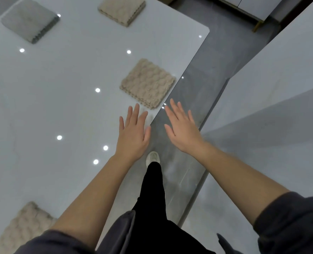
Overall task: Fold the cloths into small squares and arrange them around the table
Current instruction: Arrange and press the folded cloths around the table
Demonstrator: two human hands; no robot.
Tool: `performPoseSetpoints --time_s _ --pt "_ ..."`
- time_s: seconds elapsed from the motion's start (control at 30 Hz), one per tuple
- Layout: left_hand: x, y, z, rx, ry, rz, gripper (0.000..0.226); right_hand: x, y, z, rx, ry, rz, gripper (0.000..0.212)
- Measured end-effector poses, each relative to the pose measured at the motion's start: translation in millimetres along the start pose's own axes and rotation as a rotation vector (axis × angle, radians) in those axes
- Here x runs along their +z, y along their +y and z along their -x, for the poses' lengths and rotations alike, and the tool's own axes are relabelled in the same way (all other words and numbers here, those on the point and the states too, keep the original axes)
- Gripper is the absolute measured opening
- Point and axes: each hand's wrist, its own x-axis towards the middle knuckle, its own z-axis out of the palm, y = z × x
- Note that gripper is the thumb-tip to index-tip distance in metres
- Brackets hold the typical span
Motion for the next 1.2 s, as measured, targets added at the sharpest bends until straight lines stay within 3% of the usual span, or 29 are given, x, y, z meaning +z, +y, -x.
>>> performPoseSetpoints --time_s 0.2,0.6,0.9,1.2 --pt "0.8 -2.4 -56.5 -0.030 0.056 0.015 0.052 -26.3 17.4 -79.5 -0.107 -0.040 -0.036 0.060" --pt "13.1 -1.7 -124.7 -0.365 0.114 -0.019 0.065 -50.0 41.0 -201.7 -0.353 -0.164 0.018 0.060" --pt "38.8 19.7 -147.1 -0.593 0.248 0.043 0.067 -53.3 47.6 -244.5 -0.671 -0.243 0.070 0.060" --pt "40.0 15.7 -146.6 -0.725 0.323 0.035 0.068 -38.8 33.6 -256.4 -0.768 -0.255 0.188 0.060"
